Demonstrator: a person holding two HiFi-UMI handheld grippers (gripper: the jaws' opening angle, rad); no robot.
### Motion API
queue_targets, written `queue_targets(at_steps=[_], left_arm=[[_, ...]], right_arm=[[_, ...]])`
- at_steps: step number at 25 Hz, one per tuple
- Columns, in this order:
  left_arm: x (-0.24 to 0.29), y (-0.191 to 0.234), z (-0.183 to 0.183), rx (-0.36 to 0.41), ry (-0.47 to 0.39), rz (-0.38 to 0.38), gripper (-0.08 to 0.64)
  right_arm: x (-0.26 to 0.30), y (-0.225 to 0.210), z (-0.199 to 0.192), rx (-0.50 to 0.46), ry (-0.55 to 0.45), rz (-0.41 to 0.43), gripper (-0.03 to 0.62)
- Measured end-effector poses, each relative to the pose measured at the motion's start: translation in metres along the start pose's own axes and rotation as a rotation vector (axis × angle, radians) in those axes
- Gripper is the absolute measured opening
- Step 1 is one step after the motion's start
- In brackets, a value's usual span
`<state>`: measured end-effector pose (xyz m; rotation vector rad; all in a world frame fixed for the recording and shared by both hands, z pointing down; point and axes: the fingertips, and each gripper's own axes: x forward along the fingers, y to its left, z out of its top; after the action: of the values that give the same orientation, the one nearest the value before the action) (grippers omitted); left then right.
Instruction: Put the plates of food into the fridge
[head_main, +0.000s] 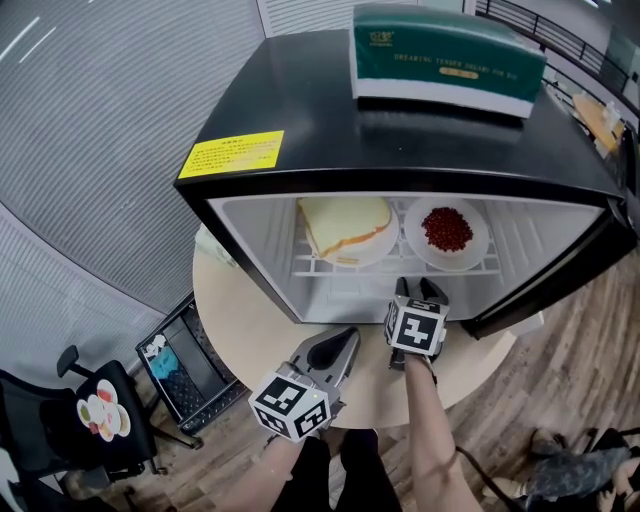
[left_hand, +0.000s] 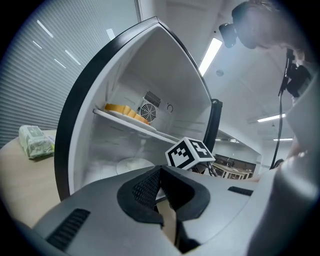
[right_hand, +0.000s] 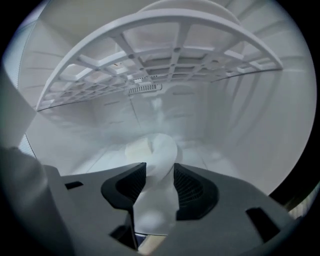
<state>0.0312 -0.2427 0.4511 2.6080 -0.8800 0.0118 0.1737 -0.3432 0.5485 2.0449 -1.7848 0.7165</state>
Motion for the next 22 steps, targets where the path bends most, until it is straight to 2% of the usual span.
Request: queue_targets(at_steps=[6, 11, 15, 16, 17, 18, 22], left_arm=[[-0.007, -0.003, 0.013, 0.01, -0.026, -0.007, 0.005], [-0.011, -0.006, 0.009, 0.057, -0.004, -0.005, 0.005], [-0.013, -0.014, -0.003, 0.079, 0.031, -0.016, 0.005], [-0.013, -0.017, -0.005, 0.08, 0.038, -0.022, 0.005], [-0.013, -0.021, -0.006, 0.082, 0.042, -0.032, 0.005], [-0.013, -0.027, -0.007, 0.084, 0.044, -0.046, 0.005], [-0.014, -0.054, -0.014, 0.123, 0.065, -0.123, 0.005]], right_arm=[[0.002, -0.006, -0.003, -0.007, 0.024, 0.006, 0.202], [-0.029, -0.018, 0.006, 0.03, -0.077, -0.026, 0.207], [-0.074, -0.011, -0.002, 0.079, -0.133, 0.063, 0.202], [-0.087, -0.01, -0.004, 0.09, -0.15, 0.071, 0.148], [-0.101, -0.01, -0.006, 0.103, -0.172, 0.074, 0.029], [-0.115, -0.009, -0.008, 0.118, -0.192, 0.085, 0.008], [-0.169, 0.006, -0.013, 0.167, -0.244, 0.198, 0.008]])
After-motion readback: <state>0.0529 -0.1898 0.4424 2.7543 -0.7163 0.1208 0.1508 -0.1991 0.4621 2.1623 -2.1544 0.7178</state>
